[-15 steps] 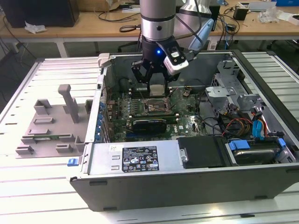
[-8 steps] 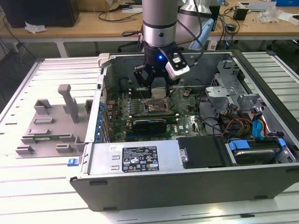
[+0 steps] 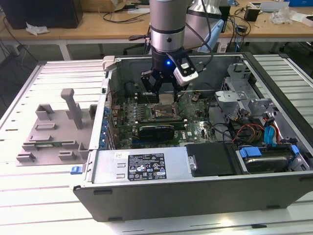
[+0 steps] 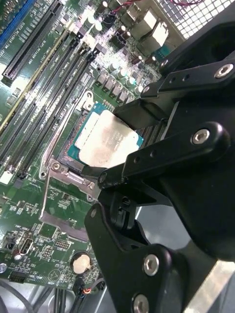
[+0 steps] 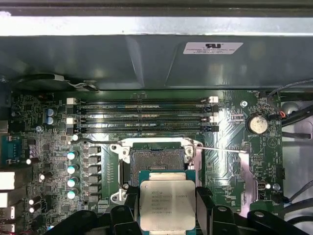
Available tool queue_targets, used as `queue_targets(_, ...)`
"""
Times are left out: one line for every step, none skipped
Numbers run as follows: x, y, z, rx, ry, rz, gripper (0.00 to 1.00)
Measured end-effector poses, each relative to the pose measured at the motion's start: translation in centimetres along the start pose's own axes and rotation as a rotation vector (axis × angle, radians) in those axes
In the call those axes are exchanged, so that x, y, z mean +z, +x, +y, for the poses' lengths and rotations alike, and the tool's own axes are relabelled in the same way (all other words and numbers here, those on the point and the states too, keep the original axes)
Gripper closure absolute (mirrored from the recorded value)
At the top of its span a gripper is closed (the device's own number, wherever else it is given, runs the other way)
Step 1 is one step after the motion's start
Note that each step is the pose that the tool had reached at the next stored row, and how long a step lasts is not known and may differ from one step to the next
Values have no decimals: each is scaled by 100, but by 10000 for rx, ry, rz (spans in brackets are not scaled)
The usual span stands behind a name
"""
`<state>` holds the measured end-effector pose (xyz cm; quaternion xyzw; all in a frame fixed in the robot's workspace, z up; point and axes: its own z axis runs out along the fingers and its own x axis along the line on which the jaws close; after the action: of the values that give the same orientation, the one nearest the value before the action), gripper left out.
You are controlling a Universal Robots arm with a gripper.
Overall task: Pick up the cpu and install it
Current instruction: 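Pick up the cpu and move it towards the insertion slot, then place the cpu into insertion slot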
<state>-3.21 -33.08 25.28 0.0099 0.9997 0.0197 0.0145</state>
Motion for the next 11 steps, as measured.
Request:
queue_targets(1, 0, 0, 1, -1, -1, 45)
queue_targets(1, 0, 0, 1, -1, -1, 45)
queue_targets(1, 0, 0, 0, -1, -1, 45)
queue_targets(1, 0, 0, 1, -1, -1, 45)
queue_targets(2, 0, 0, 1, -1, -1, 45)
queue_targets(3, 0, 0, 0, -2, -1, 45)
queue_targets(3, 0, 0, 0, -1, -1, 45)
queue_targets(3, 0, 0, 1, -1, -1, 45)
queue_targets(3, 0, 0, 1, -1, -1, 45)
queue_targets(4, 0, 0, 1, -1, -1, 45)
queue_targets(4, 0, 0, 1, -1, -1, 45)
